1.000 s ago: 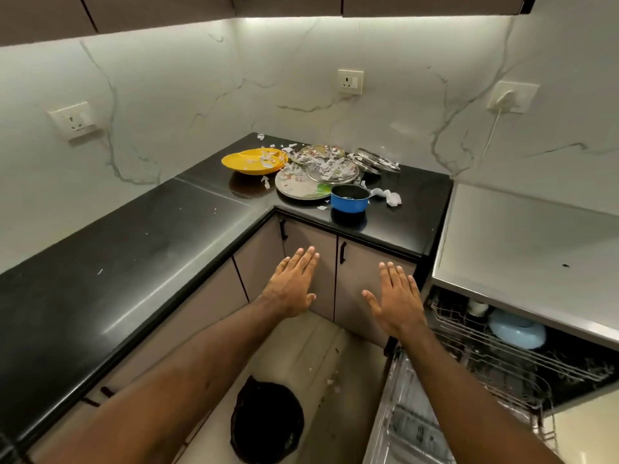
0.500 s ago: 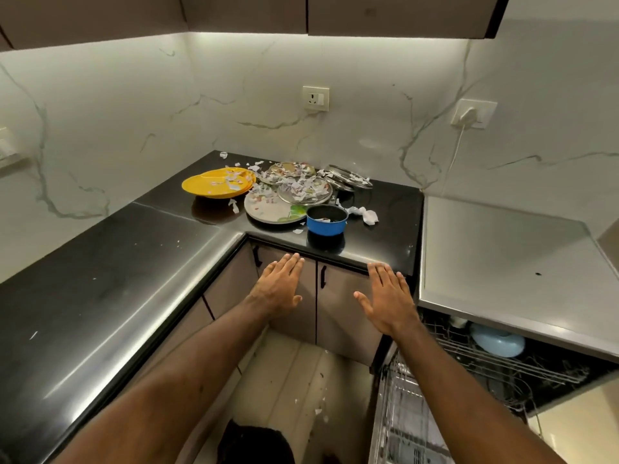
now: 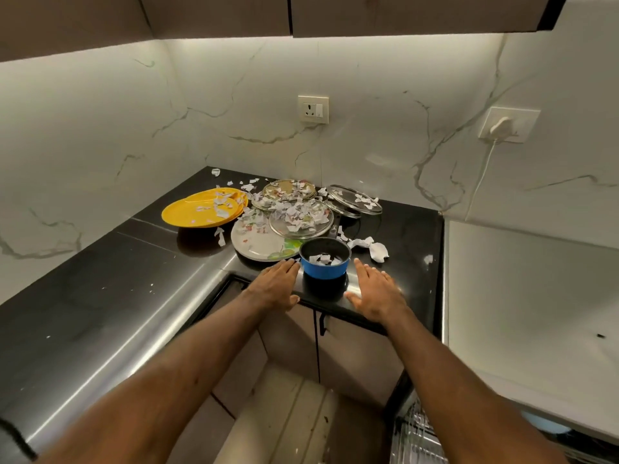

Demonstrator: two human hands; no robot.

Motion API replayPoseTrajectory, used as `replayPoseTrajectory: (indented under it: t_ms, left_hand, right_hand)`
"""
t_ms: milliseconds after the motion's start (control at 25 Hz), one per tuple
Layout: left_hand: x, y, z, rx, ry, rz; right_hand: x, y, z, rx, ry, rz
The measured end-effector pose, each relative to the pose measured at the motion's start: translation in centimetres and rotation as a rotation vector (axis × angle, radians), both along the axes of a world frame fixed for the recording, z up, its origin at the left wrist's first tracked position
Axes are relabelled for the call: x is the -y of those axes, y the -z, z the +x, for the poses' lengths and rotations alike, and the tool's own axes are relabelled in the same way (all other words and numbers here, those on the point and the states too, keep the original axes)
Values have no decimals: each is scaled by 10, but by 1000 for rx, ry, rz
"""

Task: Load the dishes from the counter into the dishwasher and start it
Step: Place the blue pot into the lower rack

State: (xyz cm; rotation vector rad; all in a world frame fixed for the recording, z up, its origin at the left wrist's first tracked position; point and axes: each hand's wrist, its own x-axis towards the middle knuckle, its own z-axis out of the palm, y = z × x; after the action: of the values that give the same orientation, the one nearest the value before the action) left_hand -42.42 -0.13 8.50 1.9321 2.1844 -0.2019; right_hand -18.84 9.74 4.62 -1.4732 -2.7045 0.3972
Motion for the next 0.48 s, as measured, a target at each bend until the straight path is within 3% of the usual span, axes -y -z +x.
replayPoseTrajectory:
  t_ms: [320,480]
  left_hand:
    - [-72,33,-25,187,-126,-180]
    - [-104,41,-54,279,-157,-182]
  right_hand:
    - [-59,9,-57,85,-13,-163]
    - [-78,21,-73,18,40,-209]
